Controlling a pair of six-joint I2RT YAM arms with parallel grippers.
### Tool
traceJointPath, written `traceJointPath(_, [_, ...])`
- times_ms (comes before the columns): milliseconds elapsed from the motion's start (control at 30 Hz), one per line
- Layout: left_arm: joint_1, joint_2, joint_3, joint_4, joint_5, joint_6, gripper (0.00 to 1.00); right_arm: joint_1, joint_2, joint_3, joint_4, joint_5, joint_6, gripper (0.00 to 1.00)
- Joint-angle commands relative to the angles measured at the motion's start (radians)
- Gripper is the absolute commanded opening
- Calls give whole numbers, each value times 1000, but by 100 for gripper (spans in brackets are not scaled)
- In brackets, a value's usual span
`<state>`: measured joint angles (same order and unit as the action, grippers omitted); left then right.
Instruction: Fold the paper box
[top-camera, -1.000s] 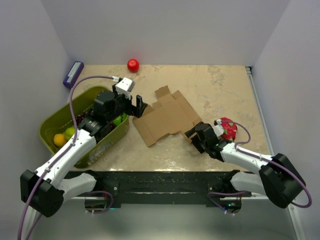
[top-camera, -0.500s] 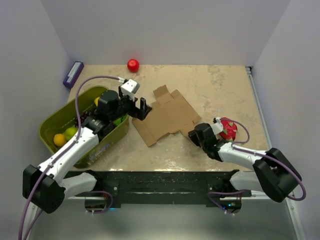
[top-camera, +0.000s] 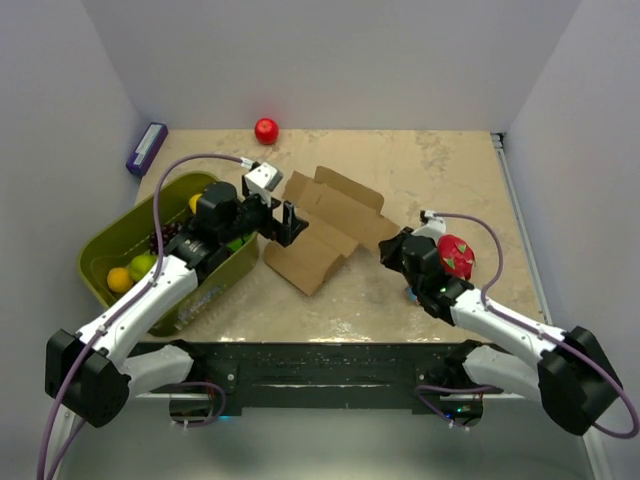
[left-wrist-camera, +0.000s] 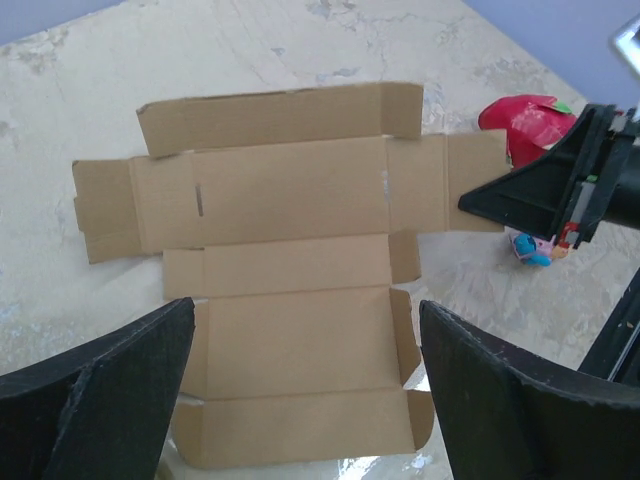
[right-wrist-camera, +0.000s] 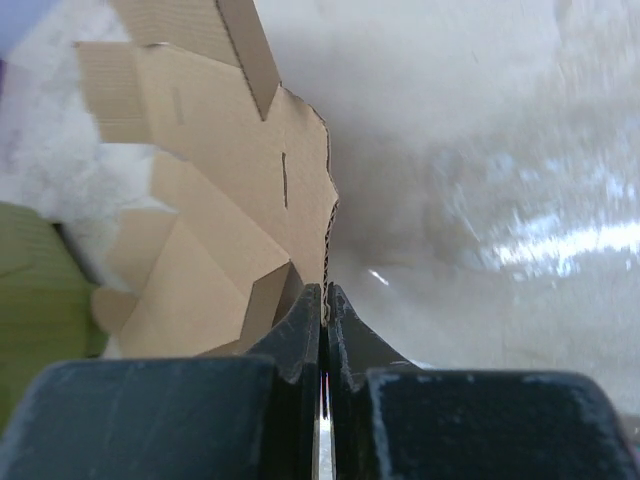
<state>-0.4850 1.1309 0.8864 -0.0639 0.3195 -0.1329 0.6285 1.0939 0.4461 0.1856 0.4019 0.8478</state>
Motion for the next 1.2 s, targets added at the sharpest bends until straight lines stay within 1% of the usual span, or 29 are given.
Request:
traceJointPath(0, [-3,-23,29,49,-5,22,99,-3,-113,104,-9,-14,-263,0])
traceJointPath(33, [-3,-14,43,42,-11,22,100,-3,-146,118,-26,-23,-286,0])
traceJointPath(133, [-1,7,117,10,-22,26,100,-6,-176,195,-109,-83,-369,0])
traceJointPath(200, [5,21,193,-16,-26,30,99,-9,-199,248,-162,-127,-424,0])
traceJointPath(267, [14,43,270,-22,-13,36,100,-9,-221,278,-211,-187,-446,0])
traceJointPath(367, [32,75,339,-25,56,58,100,-9,-261,318,-251,-280,-470,0])
traceJointPath(400, [51,82,342,-14,111,61,100,-7,-272,334,-264,-313,-484,0])
traceJointPath(467, [84,84,312,15,177,37,100,-9,-290,358,-308,-388,-496,0])
traceJointPath(500, [130,75,292,86,240,17,100,-7,-307,383,-328,-400,-510,0])
traceJointPath(533, [160,70,237,128,280,-9,100,-7,-316,397,-345,-429,-519,0])
traceJointPath(567, [195,64,209,175,324,-89,100,-7,-324,411,-383,-467,-524,0])
traceJointPath(600, [259,60,185,278,414,-134,100,-7,-342,440,-403,-483,-541,0])
traceJointPath(667, [296,64,128,367,489,-229,100,-9,-362,468,-449,-520,-553,0])
traceJointPath(700, [309,76,120,413,559,-243,100,-7,-371,491,-462,-534,-556,0])
traceJointPath(733, [310,84,121,418,581,-249,100,-7,-384,502,-472,-540,-556,0])
traceJointPath(800, [310,96,121,420,613,-252,100,-7,-394,526,-491,-583,-556,0])
traceJointPath(1033, [316,73,109,404,570,-226,100,-7,-402,557,-499,-692,-546,0])
traceJointPath(1167, [319,86,98,426,566,-255,100,-7,-399,568,-502,-785,-550,0])
